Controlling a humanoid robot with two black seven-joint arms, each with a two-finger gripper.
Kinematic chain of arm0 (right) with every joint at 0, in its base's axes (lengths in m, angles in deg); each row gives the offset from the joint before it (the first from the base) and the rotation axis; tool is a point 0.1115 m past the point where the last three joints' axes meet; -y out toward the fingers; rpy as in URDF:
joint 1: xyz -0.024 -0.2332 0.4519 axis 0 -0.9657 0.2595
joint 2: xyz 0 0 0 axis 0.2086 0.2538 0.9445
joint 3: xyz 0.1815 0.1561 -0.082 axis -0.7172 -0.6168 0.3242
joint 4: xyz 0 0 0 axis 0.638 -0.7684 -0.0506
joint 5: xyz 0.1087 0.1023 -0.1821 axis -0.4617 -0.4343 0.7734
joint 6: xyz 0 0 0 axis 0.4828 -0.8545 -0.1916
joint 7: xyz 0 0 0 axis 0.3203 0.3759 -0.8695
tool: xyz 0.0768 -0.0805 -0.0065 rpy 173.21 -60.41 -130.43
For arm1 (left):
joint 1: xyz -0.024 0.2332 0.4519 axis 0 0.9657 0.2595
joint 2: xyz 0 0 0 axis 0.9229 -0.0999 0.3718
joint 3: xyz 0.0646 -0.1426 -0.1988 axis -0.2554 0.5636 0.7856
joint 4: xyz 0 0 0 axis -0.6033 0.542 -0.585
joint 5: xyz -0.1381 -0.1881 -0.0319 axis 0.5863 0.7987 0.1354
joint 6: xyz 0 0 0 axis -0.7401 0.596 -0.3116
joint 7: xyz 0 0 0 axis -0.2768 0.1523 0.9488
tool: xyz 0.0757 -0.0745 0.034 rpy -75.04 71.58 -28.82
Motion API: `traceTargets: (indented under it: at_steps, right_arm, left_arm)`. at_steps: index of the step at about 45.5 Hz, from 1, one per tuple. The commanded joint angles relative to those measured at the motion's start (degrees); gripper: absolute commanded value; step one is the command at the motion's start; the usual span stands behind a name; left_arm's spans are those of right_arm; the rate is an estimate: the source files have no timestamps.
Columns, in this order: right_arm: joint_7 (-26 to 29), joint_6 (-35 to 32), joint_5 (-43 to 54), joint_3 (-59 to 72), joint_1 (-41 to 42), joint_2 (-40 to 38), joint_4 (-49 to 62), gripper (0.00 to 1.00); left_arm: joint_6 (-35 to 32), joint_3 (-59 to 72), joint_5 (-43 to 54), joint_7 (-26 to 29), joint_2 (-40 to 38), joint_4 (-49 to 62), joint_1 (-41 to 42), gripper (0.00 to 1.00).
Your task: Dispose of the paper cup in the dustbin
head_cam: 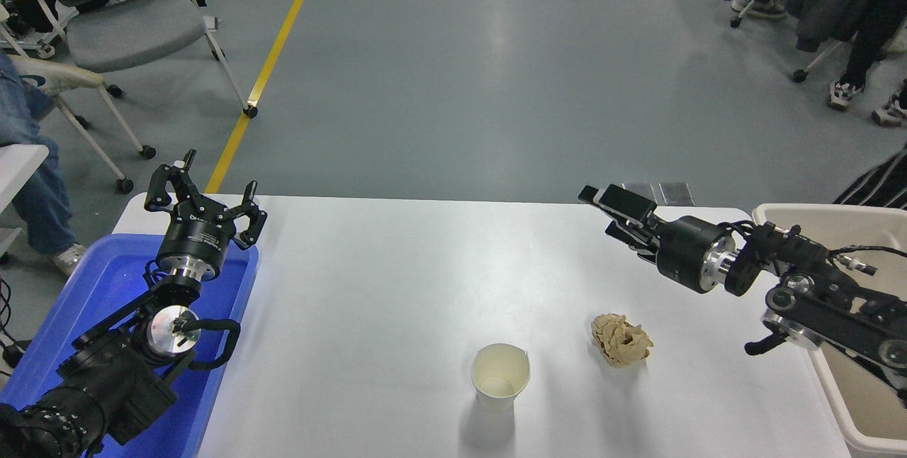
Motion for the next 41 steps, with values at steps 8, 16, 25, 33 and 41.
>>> traceTargets:
  at_steps: [8, 16, 25, 33, 41]
  right_arm:
    - [-0.9, -2.1, 5.5, 34.0, 27.6, 8.4, -1.0, 0.99]
    - [-2.3, -4.4, 5.6, 42.6, 34.4, 17.6, -0.8, 0.99]
    - [-2.4, -4.8, 5.7, 49.1, 36.8, 27.4, 1.7, 0.99]
    - [-2.4, -4.7, 9.7, 54.5, 35.1, 30.6, 5.4, 0.99]
    - [-2.4, -3.2, 10.8, 54.9, 28.7, 32.3, 13.5, 0.99]
  left_arm:
    - [0.0, 0.0, -0.1, 0.0, -0.1, -0.1, 0.0, 1.0]
    - [0.0, 0.0, 0.0, 0.0, -0.1, 0.0, 0.0, 1.0]
    - [0.0, 0.0, 0.0, 0.0, 0.0, 0.0, 0.0, 1.0]
    - [0.0, 0.0, 0.0, 0.0, 0.0, 0.0, 0.0, 1.0]
    - [0.0, 0.0, 0.0, 0.0, 0.0, 0.0, 0.0, 1.0]
